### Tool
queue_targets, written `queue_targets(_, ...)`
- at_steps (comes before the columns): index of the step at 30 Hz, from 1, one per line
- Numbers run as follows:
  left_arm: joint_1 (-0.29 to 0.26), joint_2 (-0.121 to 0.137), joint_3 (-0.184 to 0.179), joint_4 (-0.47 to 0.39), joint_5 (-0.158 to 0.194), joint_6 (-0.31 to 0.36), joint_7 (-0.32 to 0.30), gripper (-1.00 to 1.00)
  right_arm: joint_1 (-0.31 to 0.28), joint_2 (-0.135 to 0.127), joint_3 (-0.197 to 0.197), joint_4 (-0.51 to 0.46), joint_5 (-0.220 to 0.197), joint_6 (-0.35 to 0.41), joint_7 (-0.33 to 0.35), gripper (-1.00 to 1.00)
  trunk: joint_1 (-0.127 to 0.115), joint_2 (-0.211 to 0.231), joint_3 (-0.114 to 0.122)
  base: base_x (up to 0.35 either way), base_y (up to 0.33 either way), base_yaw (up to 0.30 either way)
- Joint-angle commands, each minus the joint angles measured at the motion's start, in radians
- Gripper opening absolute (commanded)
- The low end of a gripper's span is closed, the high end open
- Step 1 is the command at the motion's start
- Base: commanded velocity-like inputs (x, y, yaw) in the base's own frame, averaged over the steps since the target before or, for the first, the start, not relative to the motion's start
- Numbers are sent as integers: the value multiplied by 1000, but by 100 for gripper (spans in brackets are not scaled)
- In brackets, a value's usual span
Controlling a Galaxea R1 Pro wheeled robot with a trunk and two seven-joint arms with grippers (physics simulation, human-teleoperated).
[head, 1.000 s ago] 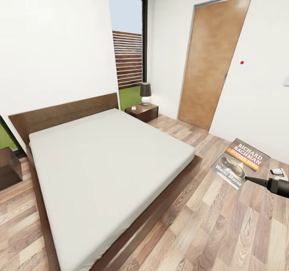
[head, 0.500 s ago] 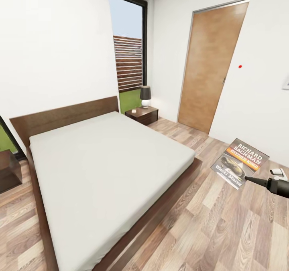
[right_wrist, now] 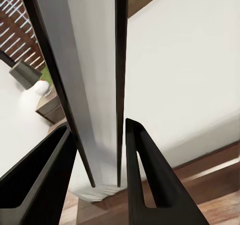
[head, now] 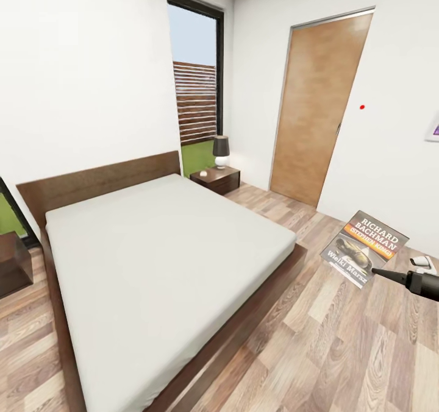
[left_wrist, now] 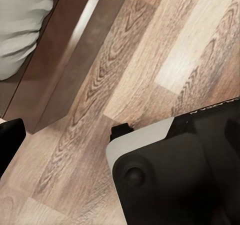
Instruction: In the bedroom, move the book from the bed onto either nightstand, and place the two sandals side by side next to the bed.
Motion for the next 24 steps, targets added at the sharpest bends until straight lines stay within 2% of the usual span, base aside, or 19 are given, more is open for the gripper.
queue_targets(1,-1,0,-4,0,-3,-3,0,100,-1,0,-1,0,0,10,3,-100,1,-2,-1,0,0,0)
queue_targets(24,-1,0,-4,-1,-3,-3,0,100,-1,4,-1,0,0,10,3,-100,1,-2,37,0,0,0)
